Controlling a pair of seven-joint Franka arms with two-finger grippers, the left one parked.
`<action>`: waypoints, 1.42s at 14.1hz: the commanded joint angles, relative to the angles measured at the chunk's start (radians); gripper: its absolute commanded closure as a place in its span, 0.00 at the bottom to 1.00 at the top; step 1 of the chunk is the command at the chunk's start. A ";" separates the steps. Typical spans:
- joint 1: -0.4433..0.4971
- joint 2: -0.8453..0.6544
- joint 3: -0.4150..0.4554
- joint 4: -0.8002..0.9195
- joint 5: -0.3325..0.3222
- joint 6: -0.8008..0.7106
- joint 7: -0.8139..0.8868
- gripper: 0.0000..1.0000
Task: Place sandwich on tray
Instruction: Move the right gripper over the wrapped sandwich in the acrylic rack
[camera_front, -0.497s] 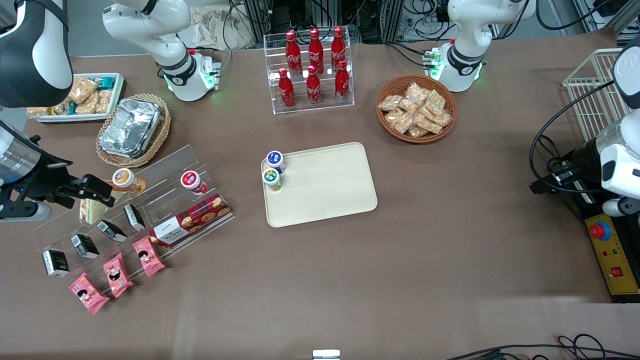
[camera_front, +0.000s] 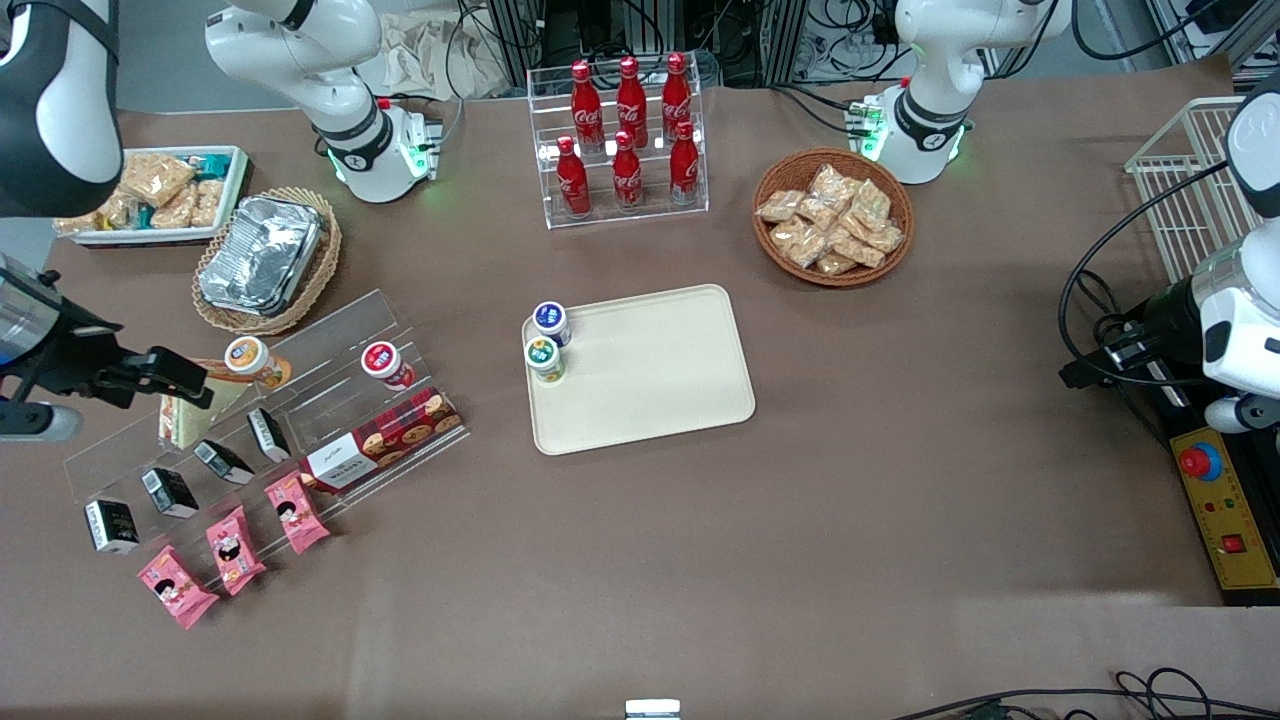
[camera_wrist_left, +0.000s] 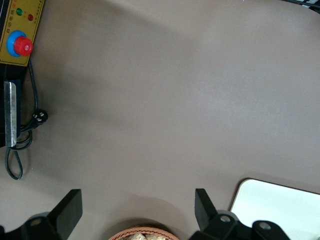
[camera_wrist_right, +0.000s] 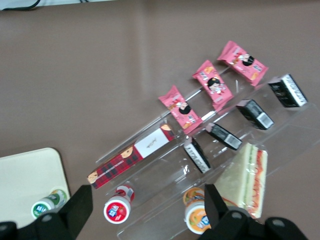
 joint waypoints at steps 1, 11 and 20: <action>-0.007 -0.019 -0.043 0.001 -0.016 -0.026 0.063 0.01; -0.035 -0.120 -0.101 -0.176 -0.103 0.030 0.635 0.01; -0.052 -0.344 -0.106 -0.664 -0.114 0.407 0.632 0.01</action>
